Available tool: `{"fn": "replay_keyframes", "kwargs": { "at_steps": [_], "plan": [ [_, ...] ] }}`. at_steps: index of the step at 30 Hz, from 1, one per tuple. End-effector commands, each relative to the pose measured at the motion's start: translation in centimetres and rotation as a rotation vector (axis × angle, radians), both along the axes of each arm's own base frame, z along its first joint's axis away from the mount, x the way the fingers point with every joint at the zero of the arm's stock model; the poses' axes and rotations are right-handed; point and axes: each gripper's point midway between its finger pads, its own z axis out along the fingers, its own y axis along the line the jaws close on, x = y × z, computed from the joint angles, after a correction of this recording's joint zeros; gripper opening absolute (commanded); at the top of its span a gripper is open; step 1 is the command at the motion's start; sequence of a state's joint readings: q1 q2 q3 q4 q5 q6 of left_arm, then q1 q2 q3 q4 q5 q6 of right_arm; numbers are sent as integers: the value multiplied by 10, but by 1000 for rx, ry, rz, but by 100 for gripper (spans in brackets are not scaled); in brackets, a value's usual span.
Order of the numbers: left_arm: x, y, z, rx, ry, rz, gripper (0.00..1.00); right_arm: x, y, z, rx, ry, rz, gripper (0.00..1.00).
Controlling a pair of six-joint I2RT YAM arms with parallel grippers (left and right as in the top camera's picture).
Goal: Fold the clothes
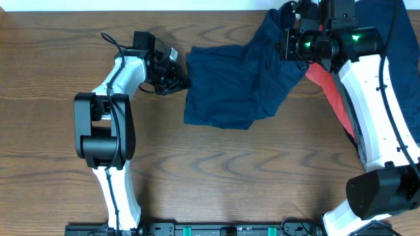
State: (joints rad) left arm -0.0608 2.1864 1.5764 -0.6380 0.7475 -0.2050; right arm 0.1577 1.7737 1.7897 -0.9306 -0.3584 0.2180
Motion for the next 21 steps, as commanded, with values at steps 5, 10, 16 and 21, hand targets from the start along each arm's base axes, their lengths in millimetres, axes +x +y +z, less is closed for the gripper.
{"fn": "replay_keyframes", "kwargs": {
  "at_steps": [5,10,16,21],
  "plan": [
    [-6,-1,-12,-20,4,-43,6,0,8,14,2,-38,28,1],
    [-11,4,-34,-7,58,-33,6,-1,10,13,2,-37,32,1],
    [-15,6,-51,-3,98,-28,6,0,11,15,3,-45,35,1],
    [-23,-1,-65,14,137,-43,6,1,20,18,7,-66,53,1]
  ]
}}
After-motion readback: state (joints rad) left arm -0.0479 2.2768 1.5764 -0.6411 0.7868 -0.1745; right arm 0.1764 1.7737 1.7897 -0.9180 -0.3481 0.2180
